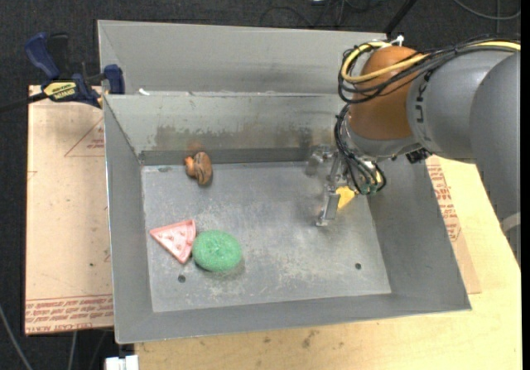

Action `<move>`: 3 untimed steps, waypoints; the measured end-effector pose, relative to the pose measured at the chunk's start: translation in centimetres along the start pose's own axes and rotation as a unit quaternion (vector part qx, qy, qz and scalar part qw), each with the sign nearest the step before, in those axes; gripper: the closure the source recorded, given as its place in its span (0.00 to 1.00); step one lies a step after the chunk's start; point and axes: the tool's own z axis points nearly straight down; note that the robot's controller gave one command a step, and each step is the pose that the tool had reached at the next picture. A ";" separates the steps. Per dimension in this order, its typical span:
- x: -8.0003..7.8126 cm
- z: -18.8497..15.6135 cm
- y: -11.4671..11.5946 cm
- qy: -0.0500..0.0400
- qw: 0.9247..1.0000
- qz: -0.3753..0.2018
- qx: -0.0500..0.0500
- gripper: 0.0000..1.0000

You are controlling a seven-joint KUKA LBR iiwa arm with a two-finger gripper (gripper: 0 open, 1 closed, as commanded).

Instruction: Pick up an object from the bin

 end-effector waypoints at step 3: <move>3.2 -0.5 11.1 0.002 0.996 -0.090 0.000 0.00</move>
Offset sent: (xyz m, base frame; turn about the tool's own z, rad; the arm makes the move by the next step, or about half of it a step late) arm -0.0181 0.0916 0.0001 -0.1616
